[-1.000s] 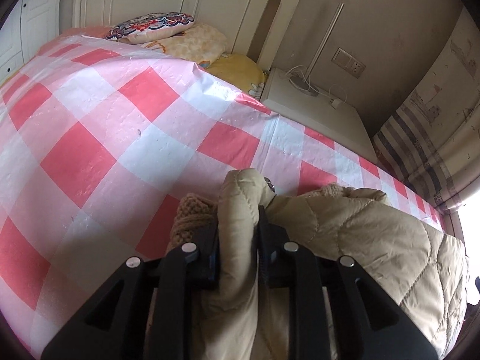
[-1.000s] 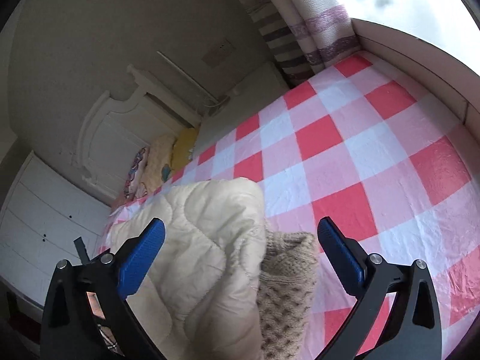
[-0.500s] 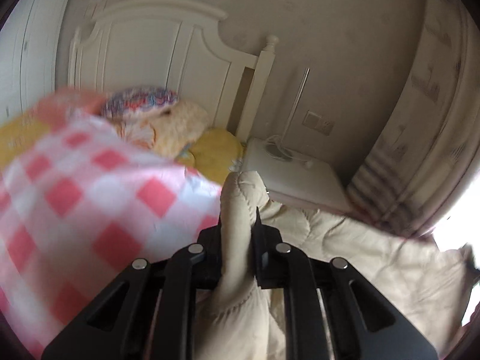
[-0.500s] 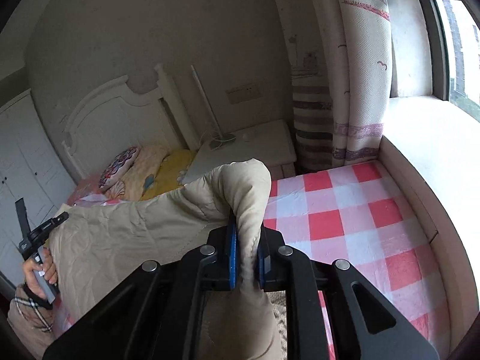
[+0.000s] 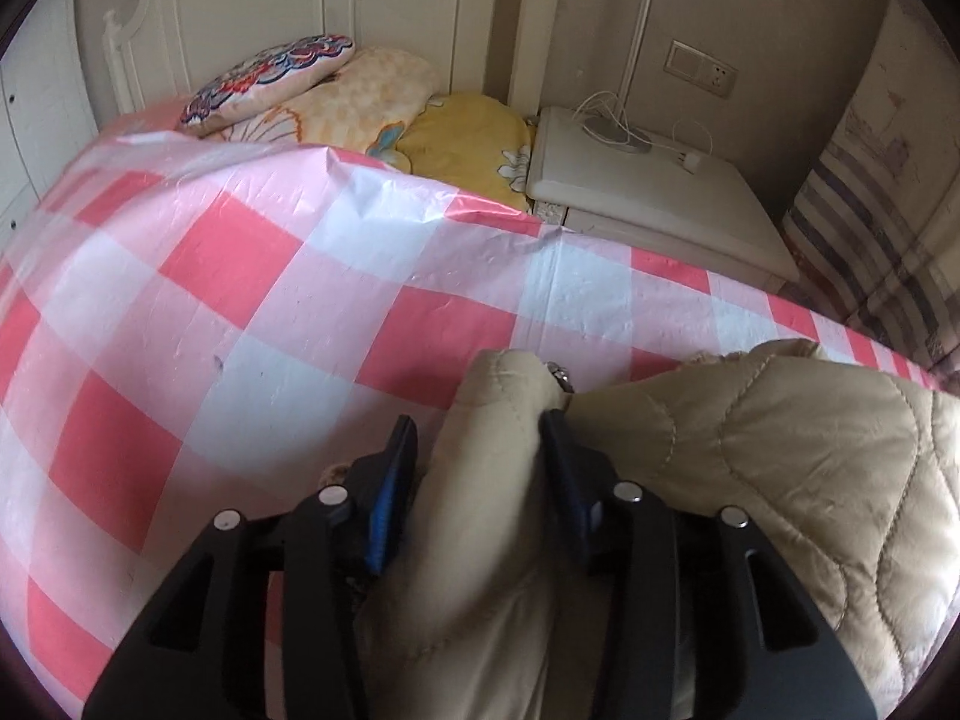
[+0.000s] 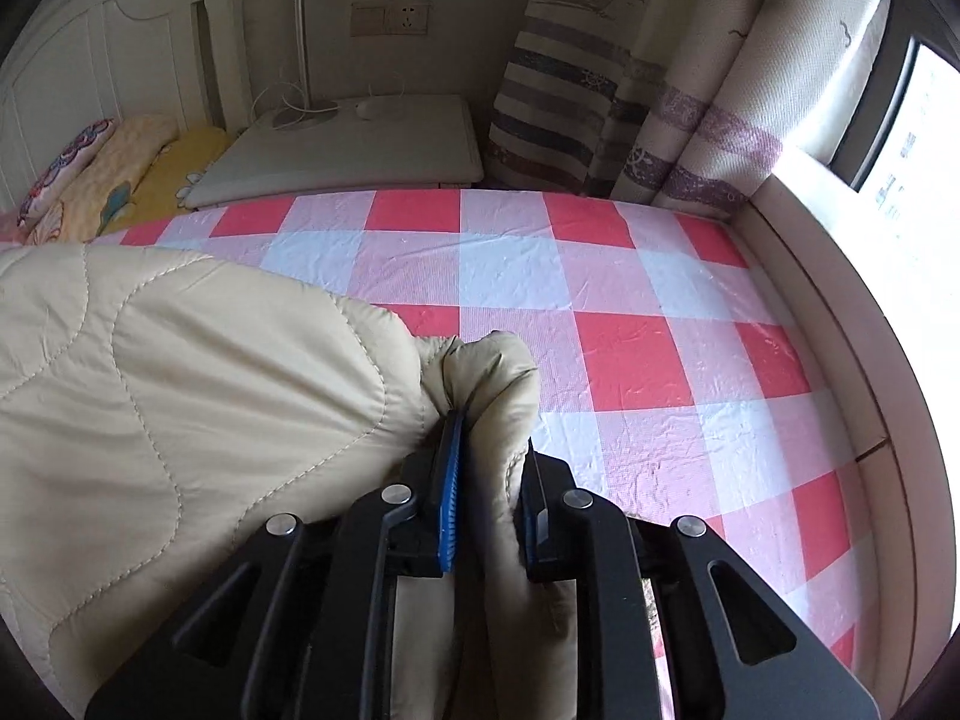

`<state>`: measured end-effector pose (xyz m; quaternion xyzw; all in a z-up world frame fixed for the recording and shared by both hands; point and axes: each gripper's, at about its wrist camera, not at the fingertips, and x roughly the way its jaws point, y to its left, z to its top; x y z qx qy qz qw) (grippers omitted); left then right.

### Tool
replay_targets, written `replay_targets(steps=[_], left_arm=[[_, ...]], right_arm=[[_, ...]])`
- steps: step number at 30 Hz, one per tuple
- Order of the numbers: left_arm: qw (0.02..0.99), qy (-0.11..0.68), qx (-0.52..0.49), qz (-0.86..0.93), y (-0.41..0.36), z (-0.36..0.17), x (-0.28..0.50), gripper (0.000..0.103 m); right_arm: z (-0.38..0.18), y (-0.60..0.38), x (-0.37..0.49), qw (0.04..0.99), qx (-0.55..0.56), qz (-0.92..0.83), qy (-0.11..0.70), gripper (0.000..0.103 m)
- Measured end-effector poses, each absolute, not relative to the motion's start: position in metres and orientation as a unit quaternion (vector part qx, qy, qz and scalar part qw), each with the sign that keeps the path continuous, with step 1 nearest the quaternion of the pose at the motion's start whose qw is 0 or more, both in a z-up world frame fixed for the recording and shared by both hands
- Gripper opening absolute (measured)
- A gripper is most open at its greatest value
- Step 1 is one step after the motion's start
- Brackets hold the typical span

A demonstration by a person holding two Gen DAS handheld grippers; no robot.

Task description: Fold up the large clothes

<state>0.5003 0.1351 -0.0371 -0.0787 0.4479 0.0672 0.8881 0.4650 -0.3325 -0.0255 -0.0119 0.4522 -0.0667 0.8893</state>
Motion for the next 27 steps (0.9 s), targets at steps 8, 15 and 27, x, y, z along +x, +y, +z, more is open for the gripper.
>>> replay_targets(steps=[8, 15, 27], left_arm=[[0.893, 0.439, -0.027, 0.100, 0.125, -0.034, 0.484, 0.046], [0.893, 0.437, -0.024, 0.103, 0.126, -0.032, 0.454, 0.045], [0.897, 0.426, -0.056, 0.101, 0.140, -0.031, 0.350, 0.051]], right_arm=[[-0.032, -0.340, 0.455, 0.888, 0.023, -0.028, 0.458, 0.018], [-0.033, -0.341, 0.433, 0.885, 0.032, -0.008, 0.464, 0.018], [-0.031, -0.344, 0.346, 0.892, 0.040, 0.006, 0.450, 0.020]])
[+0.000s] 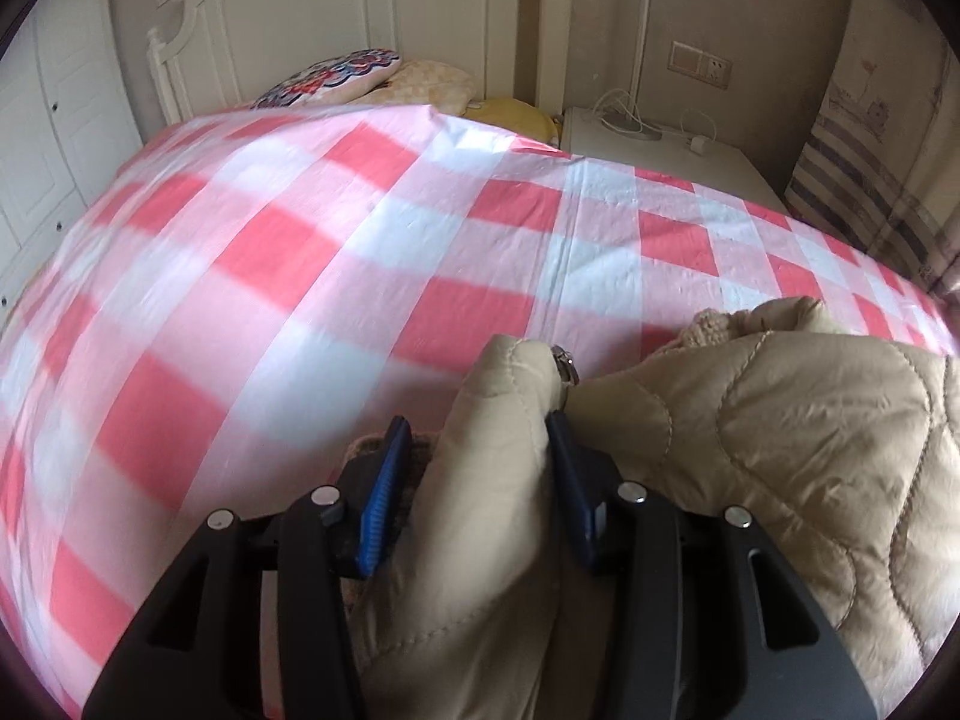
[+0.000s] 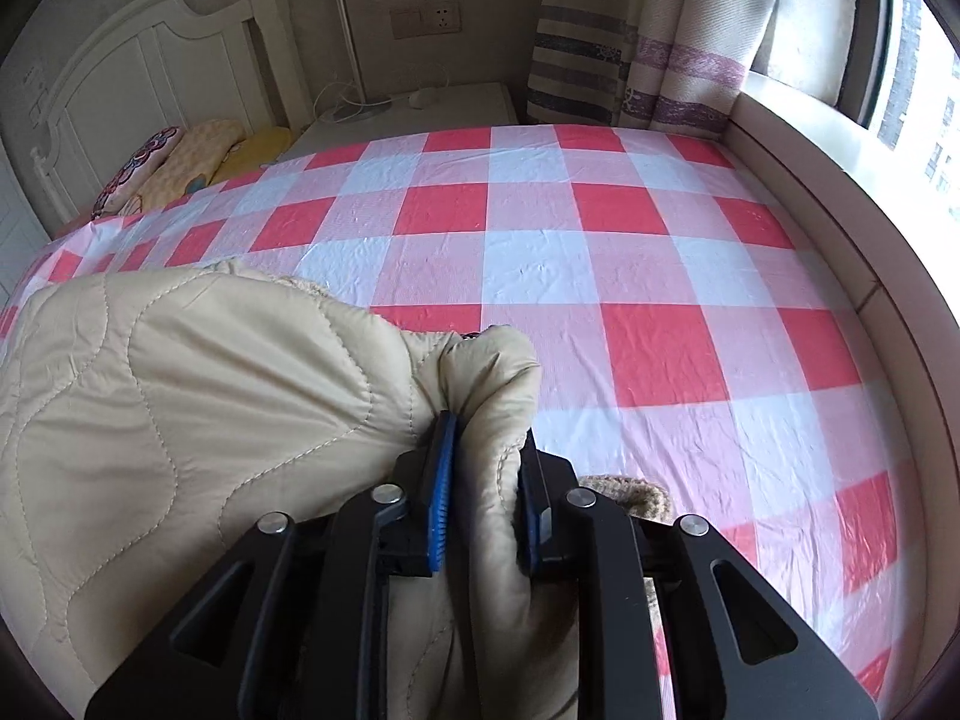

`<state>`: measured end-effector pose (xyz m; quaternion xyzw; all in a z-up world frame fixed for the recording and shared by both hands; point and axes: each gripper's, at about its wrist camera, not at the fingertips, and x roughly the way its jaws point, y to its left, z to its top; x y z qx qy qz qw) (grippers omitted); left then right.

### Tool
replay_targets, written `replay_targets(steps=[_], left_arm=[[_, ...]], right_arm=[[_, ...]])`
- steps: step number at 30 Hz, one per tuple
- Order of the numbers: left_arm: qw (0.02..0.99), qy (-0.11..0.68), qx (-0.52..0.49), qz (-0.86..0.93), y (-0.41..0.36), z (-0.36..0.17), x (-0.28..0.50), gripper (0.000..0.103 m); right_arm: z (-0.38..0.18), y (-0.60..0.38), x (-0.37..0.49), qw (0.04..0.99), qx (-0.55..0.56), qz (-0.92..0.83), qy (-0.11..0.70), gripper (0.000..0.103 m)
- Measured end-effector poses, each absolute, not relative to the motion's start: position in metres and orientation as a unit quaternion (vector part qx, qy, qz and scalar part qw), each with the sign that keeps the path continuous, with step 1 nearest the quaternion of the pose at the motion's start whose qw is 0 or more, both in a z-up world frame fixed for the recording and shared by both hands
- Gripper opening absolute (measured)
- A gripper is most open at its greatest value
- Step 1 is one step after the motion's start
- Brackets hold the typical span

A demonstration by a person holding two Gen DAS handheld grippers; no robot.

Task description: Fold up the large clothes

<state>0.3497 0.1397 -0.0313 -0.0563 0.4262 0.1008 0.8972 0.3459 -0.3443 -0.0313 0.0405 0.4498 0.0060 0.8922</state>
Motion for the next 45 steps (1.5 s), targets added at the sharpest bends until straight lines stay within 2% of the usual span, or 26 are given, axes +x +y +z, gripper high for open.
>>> replay_targets(steps=[1, 2, 3, 4, 5, 7, 9, 13, 16, 18, 22, 24, 26, 27, 35, 45], left_arm=[[0.901, 0.418, -0.076, 0.091, 0.146, -0.028, 0.345, 0.059], [0.904, 0.410, -0.099, 0.074, 0.152, -0.025, 0.341, 0.064], [0.906, 0.399, -0.128, 0.051, 0.161, -0.021, 0.337, 0.076], [0.909, 0.384, -0.160, 0.030, 0.171, -0.015, 0.331, 0.085], [0.913, 0.358, -0.193, 0.030, 0.184, -0.006, 0.322, 0.090], [0.921, 0.309, -0.228, 0.073, 0.206, 0.012, 0.302, 0.095], [0.925, 0.268, -0.241, 0.123, 0.221, 0.035, 0.282, 0.095], [0.953, 0.233, -0.156, 0.115, 0.179, 0.078, 0.270, 0.098], [0.968, 0.233, -0.021, 0.085, 0.091, 0.094, 0.279, 0.100], [0.966, 0.248, 0.041, 0.059, 0.045, 0.090, 0.290, 0.101], [0.945, 0.306, 0.105, 0.042, -0.013, 0.059, 0.329, 0.101], [0.937, 0.323, 0.125, 0.050, -0.021, 0.035, 0.347, 0.101], [0.917, 0.363, 0.152, 0.069, -0.020, -0.007, 0.369, 0.101], [0.904, 0.401, 0.135, 0.059, -0.014, -0.024, 0.381, 0.101], [0.896, 0.430, 0.102, 0.042, 0.003, -0.033, 0.391, 0.101], [0.890, 0.450, 0.063, 0.024, 0.012, -0.036, 0.398, 0.101]], right_arm=[[-0.030, -0.349, 0.346, 0.891, 0.055, 0.013, 0.451, 0.023], [-0.031, -0.361, 0.347, 0.884, 0.095, 0.031, 0.456, 0.038], [-0.032, -0.373, 0.348, 0.876, 0.139, 0.047, 0.460, 0.053], [-0.034, -0.392, 0.347, 0.860, 0.209, 0.072, 0.460, 0.092], [-0.035, -0.406, 0.345, 0.846, 0.270, 0.103, 0.448, 0.099], [-0.033, -0.443, 0.334, 0.817, 0.390, 0.111, 0.411, 0.099], [-0.009, -0.461, 0.316, 0.846, 0.391, 0.063, 0.356, 0.099], [0.052, -0.401, 0.303, 0.913, 0.233, 0.086, 0.322, 0.099], [0.083, -0.312, 0.297, 0.942, 0.080, 0.113, 0.307, 0.099], [0.087, -0.269, 0.298, 0.940, 0.021, 0.128, 0.315, 0.099], [0.066, -0.206, 0.317, 0.925, -0.074, 0.127, 0.351, 0.097], [0.040, -0.191, 0.332, 0.917, -0.104, 0.117, 0.368, 0.088], [-0.004, -0.191, 0.349, 0.901, -0.100, 0.114, 0.407, 0.087], [-0.020, -0.198, 0.360, 0.889, -0.066, 0.126, 0.434, 0.088], [-0.032, -0.204, 0.374, 0.872, -0.035, 0.139, 0.469, 0.098], [-0.032, -0.204, 0.377, 0.869, -0.036, 0.133, 0.475, 0.099]])
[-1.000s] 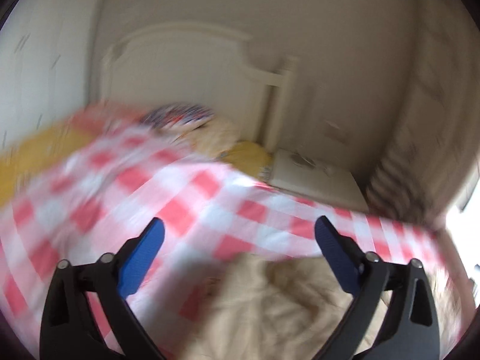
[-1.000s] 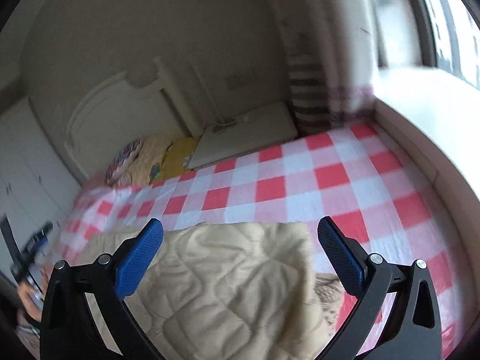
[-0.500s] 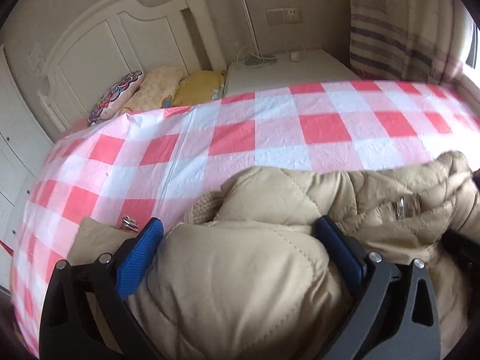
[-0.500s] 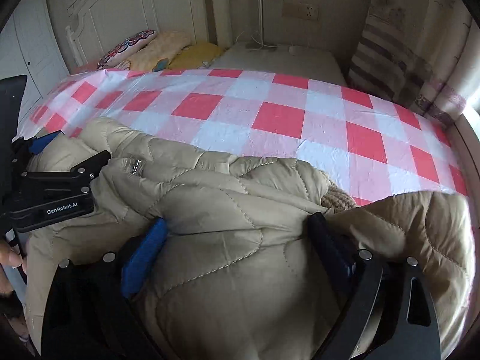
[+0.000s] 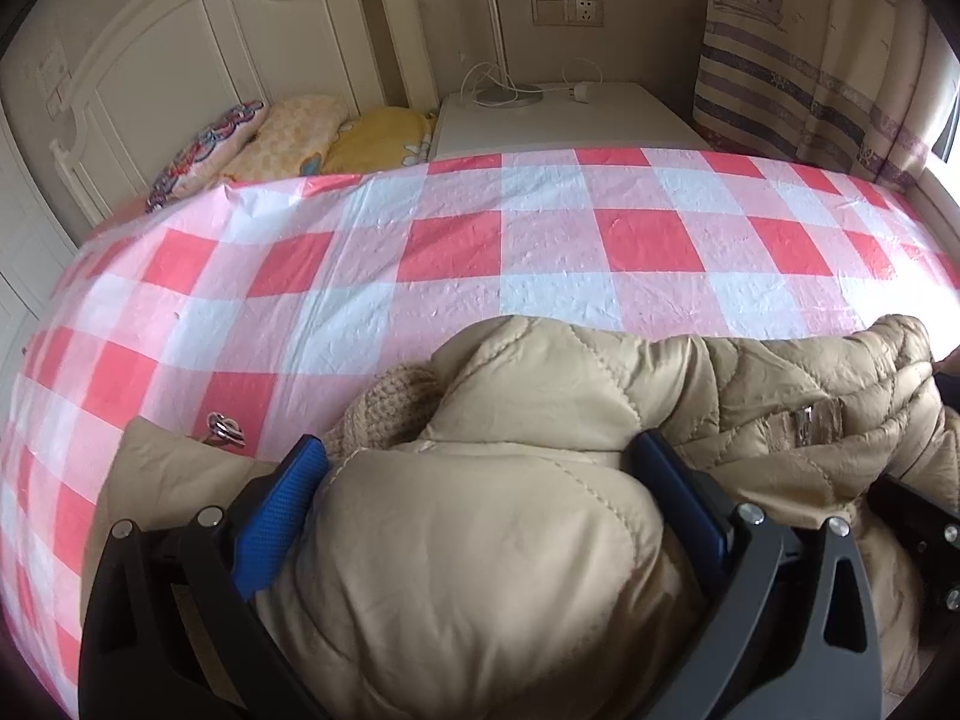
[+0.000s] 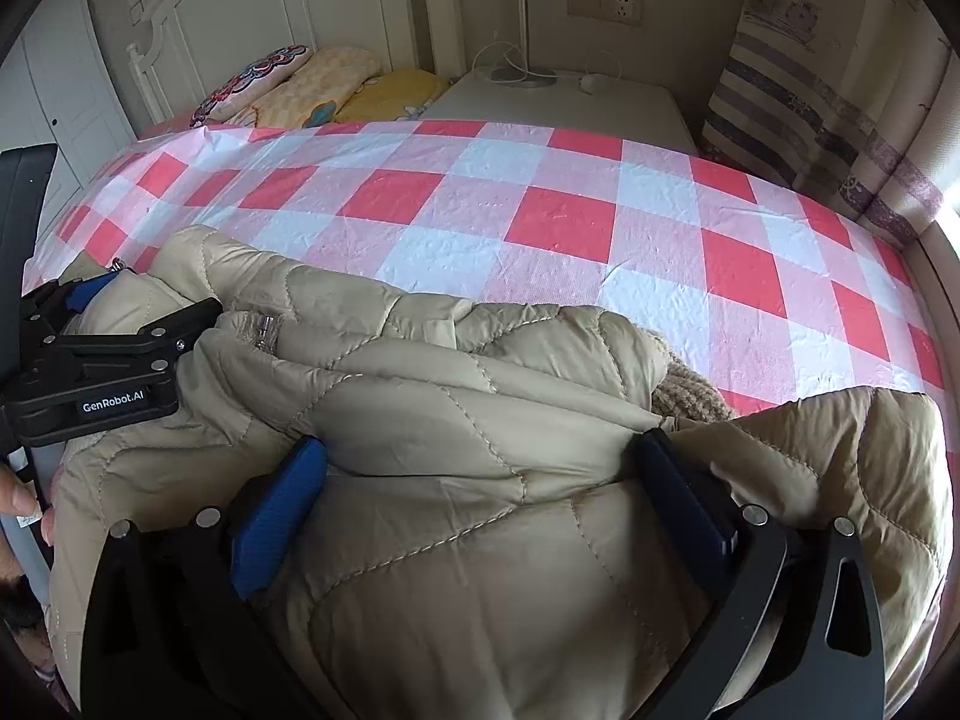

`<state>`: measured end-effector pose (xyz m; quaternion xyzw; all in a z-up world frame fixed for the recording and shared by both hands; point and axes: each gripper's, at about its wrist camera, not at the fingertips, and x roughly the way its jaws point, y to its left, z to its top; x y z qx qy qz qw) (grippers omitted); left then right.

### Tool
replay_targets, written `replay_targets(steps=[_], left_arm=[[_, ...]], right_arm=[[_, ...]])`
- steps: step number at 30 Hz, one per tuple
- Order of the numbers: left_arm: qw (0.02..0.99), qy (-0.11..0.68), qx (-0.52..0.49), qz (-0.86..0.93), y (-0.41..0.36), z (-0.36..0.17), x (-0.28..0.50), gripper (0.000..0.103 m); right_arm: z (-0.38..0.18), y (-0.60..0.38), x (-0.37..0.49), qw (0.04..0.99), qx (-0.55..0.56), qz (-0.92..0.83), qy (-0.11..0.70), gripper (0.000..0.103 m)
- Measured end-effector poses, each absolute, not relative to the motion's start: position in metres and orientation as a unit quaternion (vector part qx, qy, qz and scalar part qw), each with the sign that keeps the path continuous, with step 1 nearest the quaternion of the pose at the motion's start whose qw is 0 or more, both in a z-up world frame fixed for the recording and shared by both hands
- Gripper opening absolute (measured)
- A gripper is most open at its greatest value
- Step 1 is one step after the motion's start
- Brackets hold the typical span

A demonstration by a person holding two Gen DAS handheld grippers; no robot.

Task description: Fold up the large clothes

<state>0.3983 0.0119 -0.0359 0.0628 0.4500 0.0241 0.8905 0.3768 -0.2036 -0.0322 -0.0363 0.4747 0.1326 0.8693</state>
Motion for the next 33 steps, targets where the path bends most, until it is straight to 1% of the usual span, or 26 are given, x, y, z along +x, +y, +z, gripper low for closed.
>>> replay_targets(steps=[4, 6, 10, 12, 14, 16, 17, 21, 22, 26, 29, 30, 31, 33], left_arm=[[0.892, 0.447, 0.063, 0.025, 0.011, -0.036, 0.397, 0.101], [0.892, 0.447, 0.065, 0.026, 0.010, -0.036, 0.397, 0.101], [0.892, 0.446, 0.064, 0.028, 0.010, -0.035, 0.397, 0.101], [0.892, 0.446, 0.065, 0.028, 0.010, -0.035, 0.396, 0.101], [0.892, 0.446, 0.064, 0.028, 0.010, -0.035, 0.396, 0.101], [0.894, 0.444, 0.063, 0.029, 0.010, -0.035, 0.395, 0.101], [0.894, 0.442, 0.065, 0.032, 0.010, -0.034, 0.394, 0.101], [0.892, 0.441, 0.088, 0.042, 0.007, -0.026, 0.386, 0.101], [0.895, 0.436, 0.087, 0.044, 0.009, -0.020, 0.382, 0.101], [0.933, 0.354, 0.038, 0.053, 0.040, 0.028, 0.328, 0.101], [0.940, 0.315, 0.055, 0.114, 0.064, 0.033, 0.304, 0.101], [0.933, 0.324, 0.066, 0.143, 0.073, 0.023, 0.306, 0.101], [0.916, 0.359, 0.074, 0.164, 0.085, 0.002, 0.314, 0.101], [0.902, 0.410, 0.047, 0.129, 0.101, -0.025, 0.324, 0.101]], right_arm=[[-0.027, -0.201, 0.374, 0.866, -0.046, 0.130, 0.481, 0.099], [-0.011, -0.201, 0.366, 0.864, -0.054, 0.111, 0.488, 0.098], [0.029, -0.191, 0.319, 0.884, -0.052, 0.162, 0.435, 0.098], [0.020, -0.179, 0.303, 0.874, -0.081, 0.186, 0.442, 0.098], [-0.009, -0.169, 0.297, 0.866, -0.124, 0.186, 0.447, 0.099], [-0.027, -0.174, 0.299, 0.876, -0.092, 0.197, 0.431, 0.099], [-0.025, -0.179, 0.303, 0.873, -0.074, 0.201, 0.438, 0.099], [-0.026, -0.181, 0.307, 0.869, -0.059, 0.212, 0.444, 0.099], [-0.027, -0.182, 0.306, 0.869, -0.058, 0.213, 0.443, 0.099], [-0.026, -0.185, 0.305, 0.872, -0.046, 0.215, 0.437, 0.099], [-0.026, -0.186, 0.304, 0.873, -0.043, 0.214, 0.436, 0.099], [-0.025, -0.186, 0.304, 0.874, -0.044, 0.214, 0.435, 0.099], [-0.025, -0.186, 0.303, 0.875, -0.044, 0.213, 0.433, 0.099], [-0.023, -0.186, 0.300, 0.877, -0.040, 0.215, 0.429, 0.099]])
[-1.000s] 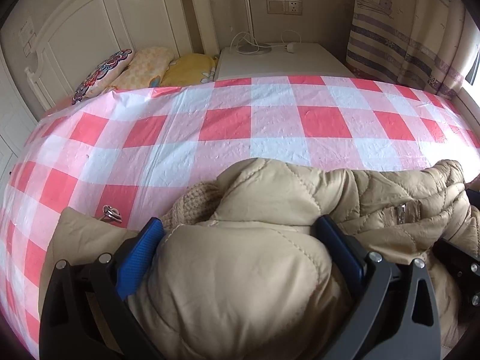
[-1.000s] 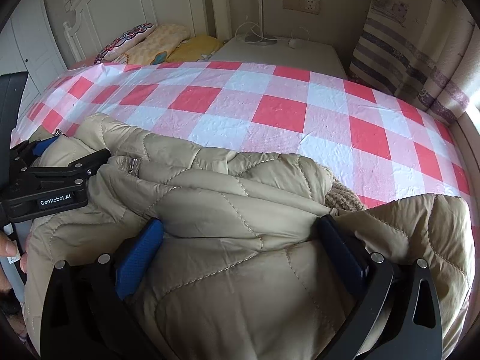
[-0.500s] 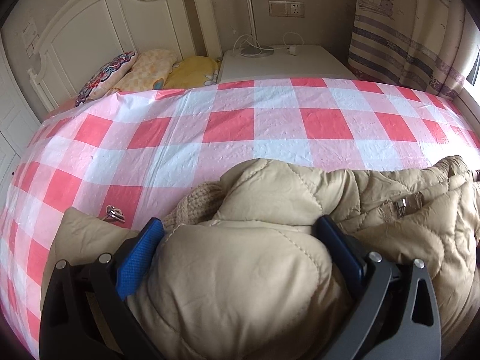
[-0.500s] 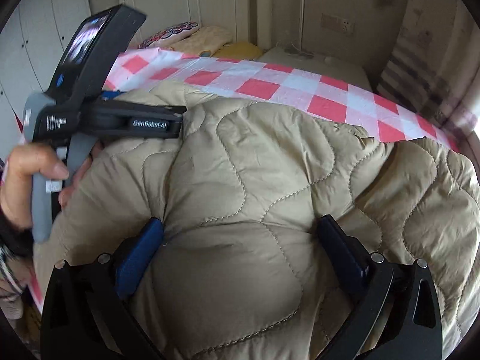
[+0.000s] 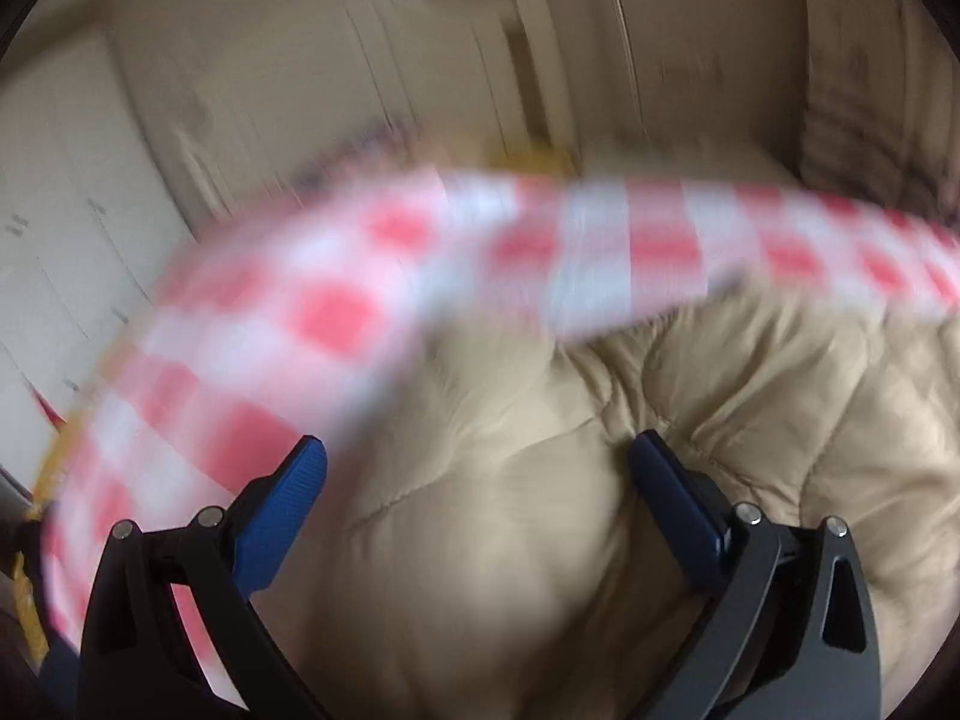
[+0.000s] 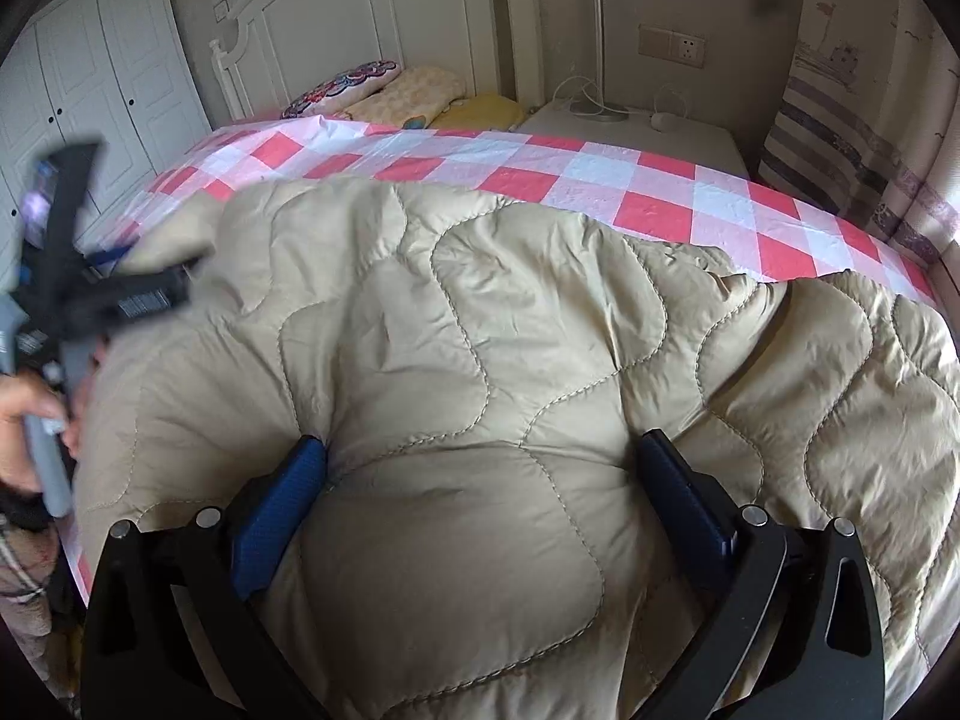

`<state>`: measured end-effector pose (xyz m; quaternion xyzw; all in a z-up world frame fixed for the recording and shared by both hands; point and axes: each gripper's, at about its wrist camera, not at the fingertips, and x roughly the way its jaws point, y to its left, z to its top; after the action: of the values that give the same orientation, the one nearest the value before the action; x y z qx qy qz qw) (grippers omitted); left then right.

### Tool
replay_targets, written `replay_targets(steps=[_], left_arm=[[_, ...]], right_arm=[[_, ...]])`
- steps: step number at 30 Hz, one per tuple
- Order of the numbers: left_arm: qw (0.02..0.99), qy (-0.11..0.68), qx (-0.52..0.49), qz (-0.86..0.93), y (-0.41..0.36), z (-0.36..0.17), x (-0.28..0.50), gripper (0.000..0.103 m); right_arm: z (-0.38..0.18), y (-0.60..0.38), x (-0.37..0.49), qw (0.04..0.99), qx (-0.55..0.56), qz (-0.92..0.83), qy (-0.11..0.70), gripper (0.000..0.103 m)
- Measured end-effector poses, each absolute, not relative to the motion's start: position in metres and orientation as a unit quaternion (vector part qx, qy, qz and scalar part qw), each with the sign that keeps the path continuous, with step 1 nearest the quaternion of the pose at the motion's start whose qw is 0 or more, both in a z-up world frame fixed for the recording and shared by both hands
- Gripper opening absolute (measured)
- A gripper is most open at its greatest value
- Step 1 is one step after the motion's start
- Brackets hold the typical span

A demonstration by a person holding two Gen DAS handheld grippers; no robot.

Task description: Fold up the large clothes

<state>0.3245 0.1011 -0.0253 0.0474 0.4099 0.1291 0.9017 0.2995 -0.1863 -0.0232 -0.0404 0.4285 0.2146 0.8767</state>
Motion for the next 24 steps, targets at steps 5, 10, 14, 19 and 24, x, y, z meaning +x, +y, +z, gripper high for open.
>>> replay_targets(steps=[5, 10, 14, 19, 24], left_arm=[[0.897, 0.420, -0.002, 0.139, 0.118, -0.025, 0.330, 0.101], [0.899, 0.413, 0.002, 0.143, 0.112, -0.025, 0.328, 0.101], [0.900, 0.416, -0.018, 0.128, 0.122, -0.027, 0.329, 0.101], [0.899, 0.418, -0.018, 0.130, 0.124, -0.028, 0.329, 0.101], [0.898, 0.420, -0.022, 0.128, 0.125, -0.029, 0.329, 0.101]], right_arm=[[0.002, -0.198, 0.289, 0.881, -0.031, 0.203, 0.427, 0.098], [0.030, -0.251, 0.287, 0.928, -0.010, 0.099, 0.360, 0.098], [-0.033, -0.278, 0.320, 0.893, -0.001, 0.066, 0.445, 0.099], [-0.025, -0.282, 0.314, 0.898, 0.010, 0.063, 0.435, 0.098], [0.001, -0.321, 0.251, 0.909, 0.160, 0.135, 0.360, 0.098]])
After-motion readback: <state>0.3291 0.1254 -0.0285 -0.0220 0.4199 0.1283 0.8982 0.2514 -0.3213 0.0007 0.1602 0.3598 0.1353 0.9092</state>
